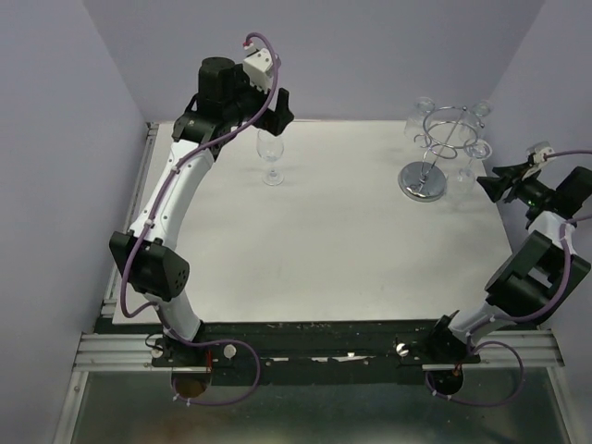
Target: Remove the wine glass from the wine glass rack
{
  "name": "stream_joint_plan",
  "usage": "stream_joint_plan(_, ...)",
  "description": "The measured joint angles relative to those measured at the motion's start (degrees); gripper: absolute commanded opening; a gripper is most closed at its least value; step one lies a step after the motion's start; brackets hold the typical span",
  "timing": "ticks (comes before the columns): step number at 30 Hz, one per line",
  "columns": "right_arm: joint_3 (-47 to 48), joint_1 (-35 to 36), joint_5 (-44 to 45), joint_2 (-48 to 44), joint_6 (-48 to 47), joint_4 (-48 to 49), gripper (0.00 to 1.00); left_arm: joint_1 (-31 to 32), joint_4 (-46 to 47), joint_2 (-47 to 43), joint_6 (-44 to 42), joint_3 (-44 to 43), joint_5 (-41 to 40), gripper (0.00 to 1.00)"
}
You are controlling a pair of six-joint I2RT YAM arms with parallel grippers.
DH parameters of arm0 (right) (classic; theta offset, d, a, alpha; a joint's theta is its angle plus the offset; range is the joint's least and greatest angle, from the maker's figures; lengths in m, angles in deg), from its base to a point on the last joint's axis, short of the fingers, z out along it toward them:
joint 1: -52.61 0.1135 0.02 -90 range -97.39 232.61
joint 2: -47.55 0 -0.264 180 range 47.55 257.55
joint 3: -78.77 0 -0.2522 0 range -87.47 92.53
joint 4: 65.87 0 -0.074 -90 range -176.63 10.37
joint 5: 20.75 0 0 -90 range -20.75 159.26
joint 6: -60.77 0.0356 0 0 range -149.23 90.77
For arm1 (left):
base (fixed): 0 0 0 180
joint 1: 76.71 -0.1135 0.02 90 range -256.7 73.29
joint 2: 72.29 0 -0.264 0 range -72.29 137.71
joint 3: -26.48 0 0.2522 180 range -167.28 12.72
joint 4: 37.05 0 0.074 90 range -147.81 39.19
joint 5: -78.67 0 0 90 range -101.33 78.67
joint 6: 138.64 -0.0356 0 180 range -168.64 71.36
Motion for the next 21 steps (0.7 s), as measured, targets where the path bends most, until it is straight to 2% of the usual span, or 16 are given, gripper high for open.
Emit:
stream_joint_plan(11,7.15,6.03,-2.51,6.45,1.46,3.02,0.63,2.19,-3.48,3.41,-5.88,-3.65,-5.27,0.99)
stream_joint_plan(21,8.35,6.54,-2.19,9.84,2.23,4.66,0.61,2.51,-4.52,3.56,-8.22,-3.65,-8.09,0.99)
